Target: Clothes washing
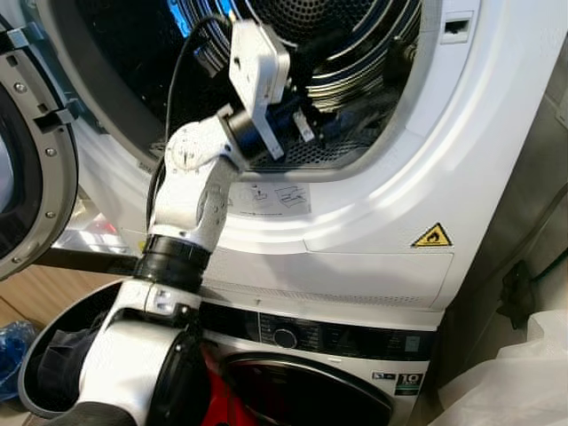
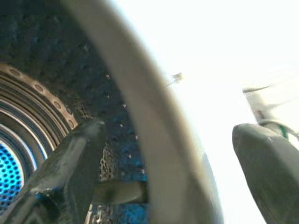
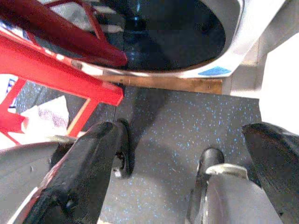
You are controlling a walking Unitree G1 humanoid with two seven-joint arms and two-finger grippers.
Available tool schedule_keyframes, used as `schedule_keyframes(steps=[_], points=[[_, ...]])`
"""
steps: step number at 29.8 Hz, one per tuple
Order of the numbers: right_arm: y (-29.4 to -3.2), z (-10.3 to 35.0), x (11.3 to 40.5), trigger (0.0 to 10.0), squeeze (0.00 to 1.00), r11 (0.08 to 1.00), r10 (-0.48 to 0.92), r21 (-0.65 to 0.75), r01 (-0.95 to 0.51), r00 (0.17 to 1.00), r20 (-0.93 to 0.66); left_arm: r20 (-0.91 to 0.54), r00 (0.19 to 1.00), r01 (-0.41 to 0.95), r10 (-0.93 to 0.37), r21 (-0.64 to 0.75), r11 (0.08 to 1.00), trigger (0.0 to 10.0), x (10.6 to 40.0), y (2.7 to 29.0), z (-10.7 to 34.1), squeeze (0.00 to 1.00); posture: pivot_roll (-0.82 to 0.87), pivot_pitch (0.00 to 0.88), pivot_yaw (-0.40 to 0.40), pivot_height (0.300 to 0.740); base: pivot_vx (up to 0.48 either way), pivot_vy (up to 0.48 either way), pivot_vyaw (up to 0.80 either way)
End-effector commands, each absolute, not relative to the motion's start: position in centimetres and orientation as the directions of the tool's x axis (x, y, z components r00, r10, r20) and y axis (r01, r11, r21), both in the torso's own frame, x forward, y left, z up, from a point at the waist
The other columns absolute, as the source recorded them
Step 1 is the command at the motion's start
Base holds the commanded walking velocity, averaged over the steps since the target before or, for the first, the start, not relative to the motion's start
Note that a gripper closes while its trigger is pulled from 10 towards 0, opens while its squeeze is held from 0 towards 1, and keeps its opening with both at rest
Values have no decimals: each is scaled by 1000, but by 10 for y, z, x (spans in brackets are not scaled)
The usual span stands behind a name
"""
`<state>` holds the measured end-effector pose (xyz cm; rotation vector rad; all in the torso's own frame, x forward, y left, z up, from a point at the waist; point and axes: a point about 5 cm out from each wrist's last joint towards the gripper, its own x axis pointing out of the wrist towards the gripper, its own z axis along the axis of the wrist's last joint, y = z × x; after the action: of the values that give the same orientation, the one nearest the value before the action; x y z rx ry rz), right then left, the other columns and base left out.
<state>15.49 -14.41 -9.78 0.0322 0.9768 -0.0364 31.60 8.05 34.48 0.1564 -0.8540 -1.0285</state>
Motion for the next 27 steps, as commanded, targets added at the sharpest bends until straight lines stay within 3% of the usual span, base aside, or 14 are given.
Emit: schedule_keyframes(steps=[1, 3, 5, 9, 12, 14, 16, 17, 20, 27], points=[[-135, -100, 150, 10000, 0, 999, 9, 27, 25, 545, -838, 557, 265, 704, -787, 446, 553, 10000, 306, 83, 342, 0, 30, 0, 171, 740, 0, 0, 0], [-135, -100, 151, 10000, 0, 999, 10, 27, 23, 546, -838, 562, 264, 749, -784, 392, 534, 10000, 299, 81, 332, 0, 42, 0, 167, 740, 0, 0, 0], [-135, -98, 156, 10000, 0, 999, 11, 28, 21, 559, -829, 461, 274, 795, -844, 386, 468, 10000, 283, 72, 297, 0, 32, 0, 178, 740, 0, 0, 0], [-135, -96, 159, 10000, 0, 999, 7, 28, 29, 567, -824, 437, 307, 816, -845, 336, 470, 10000, 277, 71, 282, 0, 22, 0, 183, 740, 0, 0, 0], [-135, -96, 160, 10000, 0, 999, 6, 29, 32, 569, -823, 414, 383, 805, -826, 289, 519, 10000, 274, 75, 268, 0, 22, 0, 183, 740, 0, 0, 0], [-135, -97, 157, 10000, 0, 999, 7, 29, 30, 563, -826, 407, 476, 761, -780, 255, 597, 10000, 281, 85, 263, 0, 26, 0, 184, 740, 0, 0, 0], [-135, -97, 157, 10000, 0, 999, 6, 28, 30, 562, -827, 402, 505, 740, -764, 254, 623, 10000, 283, 88, 261, 0, 26, 0, 184, 740, 0, 0, 0], [-136, -98, 156, 10000, 0, 999, 0, 27, 40, 560, -828, 410, 564, 698, -716, 227, 680, 10000, 288, 97, 259, 0, 21, 0, 183, 740, 0, 0, 0], [-138, -97, 156, 10000, 0, 999, -6, 24, 47, 560, -829, 446, 639, 604, -627, 214, 768, 10000, 296, 113, 264, 0, 15, 0, 181, 740, 0, 0, 0], [-140, -96, 160, 10000, 0, 998, -10, 23, 51, 568, -823, 525, 697, 465, -488, 187, 865, 10000, 306, 135, 280, 0, 24, 0, 175, 740, 0, 0, 0]])
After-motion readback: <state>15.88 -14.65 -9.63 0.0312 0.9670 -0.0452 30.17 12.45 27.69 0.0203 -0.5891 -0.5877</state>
